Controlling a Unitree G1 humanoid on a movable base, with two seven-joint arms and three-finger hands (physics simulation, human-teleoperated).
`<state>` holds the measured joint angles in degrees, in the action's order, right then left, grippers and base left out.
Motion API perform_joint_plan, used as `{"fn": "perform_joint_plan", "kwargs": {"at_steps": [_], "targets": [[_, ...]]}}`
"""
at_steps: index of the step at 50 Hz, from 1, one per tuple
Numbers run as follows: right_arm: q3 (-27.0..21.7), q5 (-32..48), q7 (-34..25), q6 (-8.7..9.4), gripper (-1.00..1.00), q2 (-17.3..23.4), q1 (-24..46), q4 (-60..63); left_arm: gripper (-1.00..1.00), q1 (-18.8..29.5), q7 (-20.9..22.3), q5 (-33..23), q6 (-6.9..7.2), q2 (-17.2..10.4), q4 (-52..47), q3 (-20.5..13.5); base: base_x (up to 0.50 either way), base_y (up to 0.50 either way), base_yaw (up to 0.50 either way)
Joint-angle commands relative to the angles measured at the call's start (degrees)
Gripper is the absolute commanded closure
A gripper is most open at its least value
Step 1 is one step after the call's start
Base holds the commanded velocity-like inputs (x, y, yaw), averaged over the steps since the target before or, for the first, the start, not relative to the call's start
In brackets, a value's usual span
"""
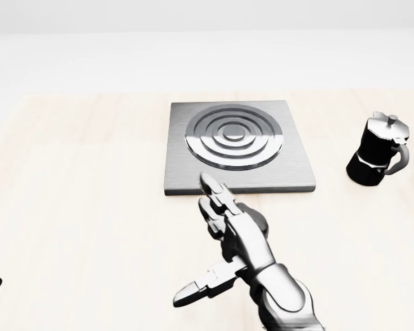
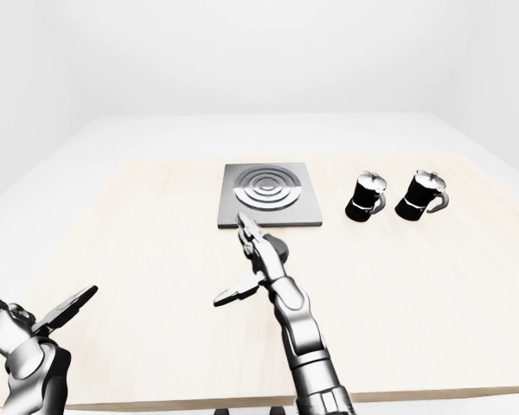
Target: Turn off the stove.
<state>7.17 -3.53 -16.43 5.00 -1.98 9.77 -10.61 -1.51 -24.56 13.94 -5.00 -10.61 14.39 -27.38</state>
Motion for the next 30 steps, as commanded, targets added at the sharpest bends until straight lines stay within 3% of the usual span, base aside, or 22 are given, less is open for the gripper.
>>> {"fn": "perform_joint_plan", "kwargs": {"at_steps": [1, 7, 12, 14, 17, 18, 20, 30], "targets": [[1.21, -3.25, -5.06, 0.00, -1.00, -5.00, 11.52, 2.32, -1.00, -0.01, 0.76, 0.28, 0.00, -0.02, -0.02, -0.09, 0.00, 0.00, 0.00], [-3.54, -2.33, -3.34, 0.00, -1.00, -2.67, 17.47, -7.59, -1.00, -0.08, 0.81, 0.32, 0.00, 0.02, -0.22, -0.03, 0.00, 0.00, 0.00], [-7.57, -0.86, 0.33, 0.00, -1.00, 1.70, 24.23, -18.85, -1.00, -0.06, 0.85, 0.17, 0.00, 0.10, -0.33, -0.06, 0.00, 0.00, 0.00], [-8.04, -0.44, -0.70, 0.00, -1.00, 3.53, 27.55, -21.72, -1.00, -0.13, 0.97, 0.25, 0.00, 0.07, -0.43, -0.05, 0.00, 0.00, 0.00], [-8.04, 0.39, -1.15, 0.00, -1.00, 4.17, 29.30, -22.46, -1.00, -0.06, 1.01, 0.22, 0.00, 0.07, -0.18, -0.05, 0.00, 0.00, 0.00], [-7.18, 2.55, -2.50, 0.00, -1.00, 5.96, 35.76, -20.63, -1.00, -0.06, 1.02, 0.26, 0.00, 0.06, -0.13, -0.07, 0.00, 0.00, 0.00], [-7.67, 4.08, -2.85, 0.00, -1.00, 6.38, 38.87, -19.37, -1.00, -0.15, 1.09, 0.27, 0.00, 0.07, -0.21, -0.02, 0.00, 0.00, 0.00], [-9.83, 6.22, -2.65, 0.00, -1.00, 9.26, 44.81, -20.40, -1.00, -0.83, 1.80, 0.78, 0.00, 0.28, -1.63, -0.48, 0.00, 0.00, 0.00]]}}
